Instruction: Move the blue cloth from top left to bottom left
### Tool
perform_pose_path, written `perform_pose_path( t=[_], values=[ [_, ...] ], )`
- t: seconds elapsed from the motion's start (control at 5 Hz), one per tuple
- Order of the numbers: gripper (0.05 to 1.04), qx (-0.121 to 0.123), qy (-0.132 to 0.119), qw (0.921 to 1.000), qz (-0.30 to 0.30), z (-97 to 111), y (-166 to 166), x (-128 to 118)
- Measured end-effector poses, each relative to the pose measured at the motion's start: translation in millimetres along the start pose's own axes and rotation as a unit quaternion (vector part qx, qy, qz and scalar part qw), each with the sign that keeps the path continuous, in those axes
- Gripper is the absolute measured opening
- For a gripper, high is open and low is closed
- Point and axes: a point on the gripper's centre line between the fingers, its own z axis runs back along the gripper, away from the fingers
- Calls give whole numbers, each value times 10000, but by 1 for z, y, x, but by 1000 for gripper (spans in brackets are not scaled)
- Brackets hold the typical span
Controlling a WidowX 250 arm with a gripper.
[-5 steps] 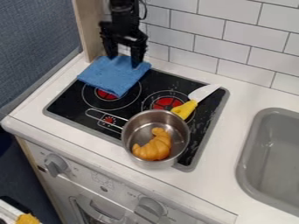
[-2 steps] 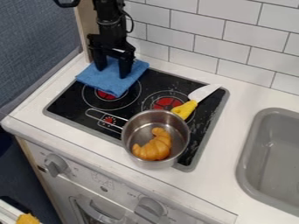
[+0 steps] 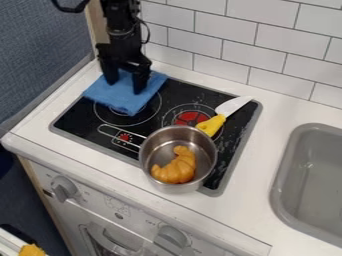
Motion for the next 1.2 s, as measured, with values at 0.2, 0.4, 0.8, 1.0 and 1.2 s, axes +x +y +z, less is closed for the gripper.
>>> perform_pose_path(
  t=[0.2,0.4,0.8,1.0,1.2],
  values=[
    [999,39,102,9999,42,1,6,-32],
    [999,-12,138,9999,45,2,15,-62],
    [999,-191,62,9998,77,0,26,-85],
    [999,-301,27,9995,-16,0,22,-86],
    [999,-404,-9,9992,-68,5,20,-84]
  ],
)
